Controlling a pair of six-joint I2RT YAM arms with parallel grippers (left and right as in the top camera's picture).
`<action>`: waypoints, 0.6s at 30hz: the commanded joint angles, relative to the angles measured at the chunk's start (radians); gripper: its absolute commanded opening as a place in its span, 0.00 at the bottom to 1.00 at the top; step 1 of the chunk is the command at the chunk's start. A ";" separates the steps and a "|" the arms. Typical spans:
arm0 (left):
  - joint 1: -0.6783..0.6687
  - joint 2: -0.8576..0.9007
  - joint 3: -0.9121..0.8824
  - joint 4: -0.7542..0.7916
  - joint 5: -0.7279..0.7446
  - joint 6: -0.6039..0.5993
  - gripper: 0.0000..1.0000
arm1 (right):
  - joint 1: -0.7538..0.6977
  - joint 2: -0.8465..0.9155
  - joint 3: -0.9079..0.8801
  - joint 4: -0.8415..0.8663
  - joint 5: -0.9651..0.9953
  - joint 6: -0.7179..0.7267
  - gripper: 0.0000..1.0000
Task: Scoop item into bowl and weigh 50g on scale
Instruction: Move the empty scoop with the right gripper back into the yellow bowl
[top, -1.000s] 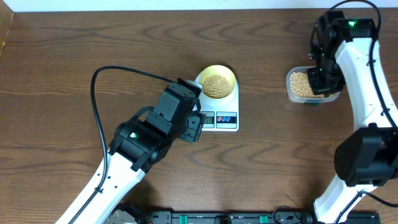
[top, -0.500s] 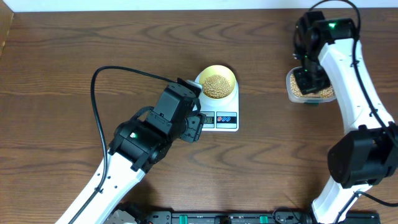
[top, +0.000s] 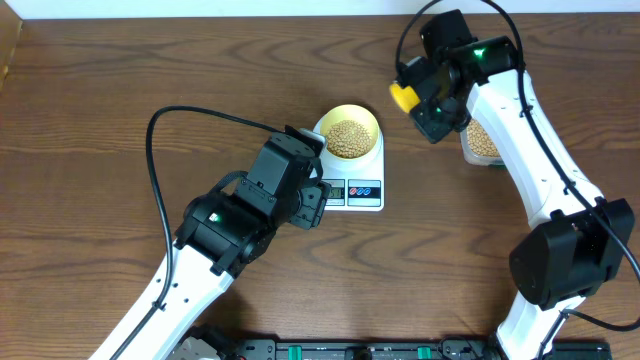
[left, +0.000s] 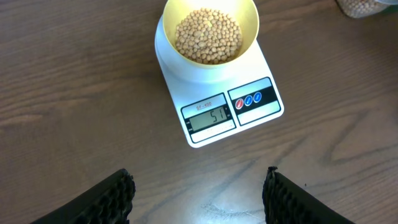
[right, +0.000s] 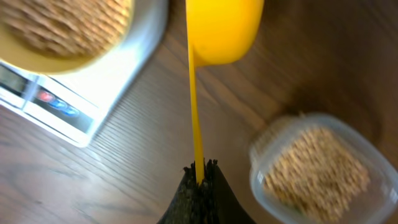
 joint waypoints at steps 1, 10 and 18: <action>0.004 -0.008 0.026 -0.002 -0.009 -0.005 0.69 | 0.005 -0.021 -0.001 0.032 -0.170 -0.052 0.01; 0.004 -0.008 0.026 -0.002 -0.009 -0.005 0.69 | 0.005 -0.021 -0.001 -0.057 -0.305 -0.157 0.01; 0.004 -0.008 0.026 -0.002 -0.009 -0.005 0.69 | 0.005 -0.021 -0.001 -0.080 -0.342 -0.195 0.01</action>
